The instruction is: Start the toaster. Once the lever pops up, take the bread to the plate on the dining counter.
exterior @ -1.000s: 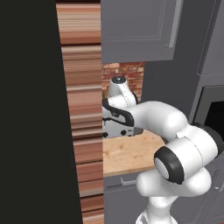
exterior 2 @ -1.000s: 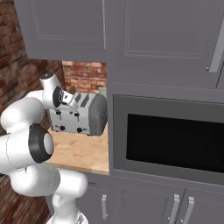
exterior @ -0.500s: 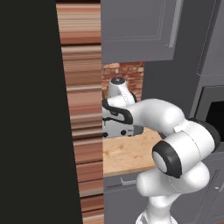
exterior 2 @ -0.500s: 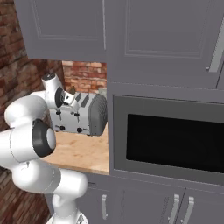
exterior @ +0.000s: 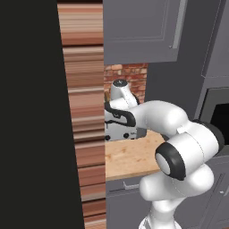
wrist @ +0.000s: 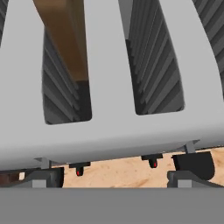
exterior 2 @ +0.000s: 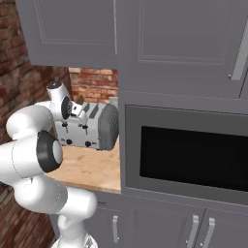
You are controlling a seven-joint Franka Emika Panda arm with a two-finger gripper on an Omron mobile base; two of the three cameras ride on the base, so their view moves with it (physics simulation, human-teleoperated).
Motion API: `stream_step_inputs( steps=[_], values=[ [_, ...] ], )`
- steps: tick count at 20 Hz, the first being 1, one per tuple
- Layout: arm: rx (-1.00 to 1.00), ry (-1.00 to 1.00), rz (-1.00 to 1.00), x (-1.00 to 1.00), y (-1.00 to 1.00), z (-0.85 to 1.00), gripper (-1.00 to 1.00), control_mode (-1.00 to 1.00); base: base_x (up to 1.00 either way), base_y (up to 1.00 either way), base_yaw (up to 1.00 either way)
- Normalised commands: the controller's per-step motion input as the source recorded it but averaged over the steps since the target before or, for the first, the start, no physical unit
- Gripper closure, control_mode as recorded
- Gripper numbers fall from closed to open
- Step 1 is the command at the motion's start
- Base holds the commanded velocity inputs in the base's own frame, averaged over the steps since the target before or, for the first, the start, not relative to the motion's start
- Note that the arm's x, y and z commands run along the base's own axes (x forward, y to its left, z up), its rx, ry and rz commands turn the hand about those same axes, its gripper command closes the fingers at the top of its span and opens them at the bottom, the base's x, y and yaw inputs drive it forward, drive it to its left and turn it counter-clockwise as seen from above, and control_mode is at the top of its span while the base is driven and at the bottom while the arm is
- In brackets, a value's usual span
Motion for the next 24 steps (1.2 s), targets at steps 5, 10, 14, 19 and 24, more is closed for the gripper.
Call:
stream_step_inputs(
  steps=[5,10,14,19,24],
  values=[
    [0.0,0.0,0.0,-0.01,0.0,-0.02,-1.0,-1.0,0.0,0.0,0.0],
    [0.0,0.0,0.0,0.0,0.0,-0.02,-1.0,-1.0,0.0,0.0,0.0],
    [0.0,0.0,0.0,0.0,0.0,0.0,-1.0,-1.0,0.0,0.0,0.0],
    [0.0,0.0,0.0,-0.05,0.0,-0.01,-1.0,-1.0,0.0,0.0,0.0],
    [0.0,0.0,0.0,-0.11,0.0,-0.06,-1.0,-1.0,0.0,0.0,0.0]
  ],
)
